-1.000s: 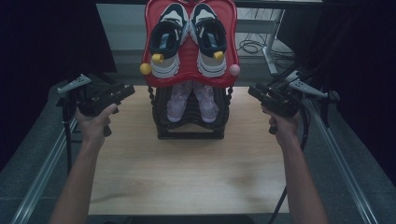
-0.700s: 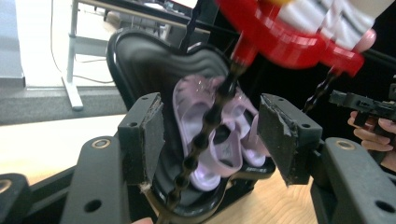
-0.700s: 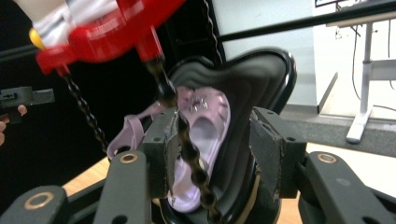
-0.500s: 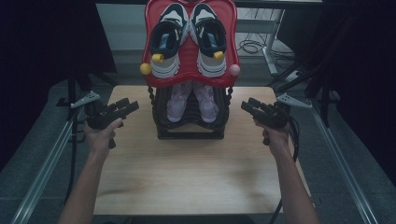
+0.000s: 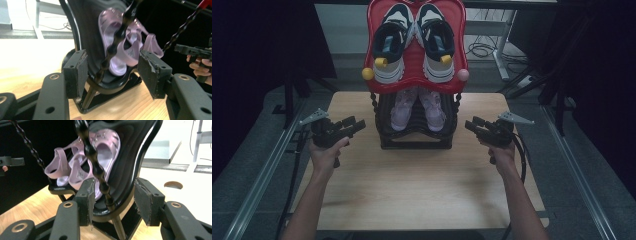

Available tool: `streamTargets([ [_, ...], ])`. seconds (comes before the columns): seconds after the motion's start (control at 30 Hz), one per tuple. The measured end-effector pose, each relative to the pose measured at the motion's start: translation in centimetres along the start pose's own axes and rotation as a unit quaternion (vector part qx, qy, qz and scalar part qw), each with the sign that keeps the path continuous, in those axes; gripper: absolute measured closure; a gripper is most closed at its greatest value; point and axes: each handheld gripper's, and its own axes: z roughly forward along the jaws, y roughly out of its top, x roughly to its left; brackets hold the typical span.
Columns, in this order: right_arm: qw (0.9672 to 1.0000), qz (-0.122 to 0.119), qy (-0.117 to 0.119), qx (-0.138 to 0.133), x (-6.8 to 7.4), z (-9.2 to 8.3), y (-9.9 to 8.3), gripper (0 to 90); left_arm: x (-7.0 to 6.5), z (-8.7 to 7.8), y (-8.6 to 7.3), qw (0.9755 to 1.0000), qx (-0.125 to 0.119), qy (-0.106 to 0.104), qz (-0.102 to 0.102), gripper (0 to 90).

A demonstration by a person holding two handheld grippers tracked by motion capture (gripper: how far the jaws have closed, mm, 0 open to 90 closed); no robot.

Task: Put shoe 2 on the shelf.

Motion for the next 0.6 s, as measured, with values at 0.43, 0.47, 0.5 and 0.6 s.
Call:
streamTargets([
  [0.43, 0.9989, -0.004, -0.008, 0.046, 0.0, 1.9, -2.7, 51.2, 0.8, 1.3, -2.3, 0.9992, 0.036, 0.015, -0.003, 41.5],
  [0.47, 0.9989, -0.004, -0.008, 0.045, 0.0, 1.9, -2.6, 51.1, 0.8, 1.3, -2.3, 0.9992, 0.037, 0.015, -0.002, 41.5],
  [0.5, 0.9990, -0.006, -0.008, 0.044, 0.1, 2.0, -2.6, 51.2, 0.8, 1.3, -2.3, 0.9992, 0.037, 0.015, -0.002, 41.5],
  [0.6, 0.9990, -0.008, -0.007, 0.043, 0.2, 2.0, -2.5, 51.1, 0.8, 1.2, -2.3, 0.9992, 0.036, 0.015, -0.002, 41.5],
])
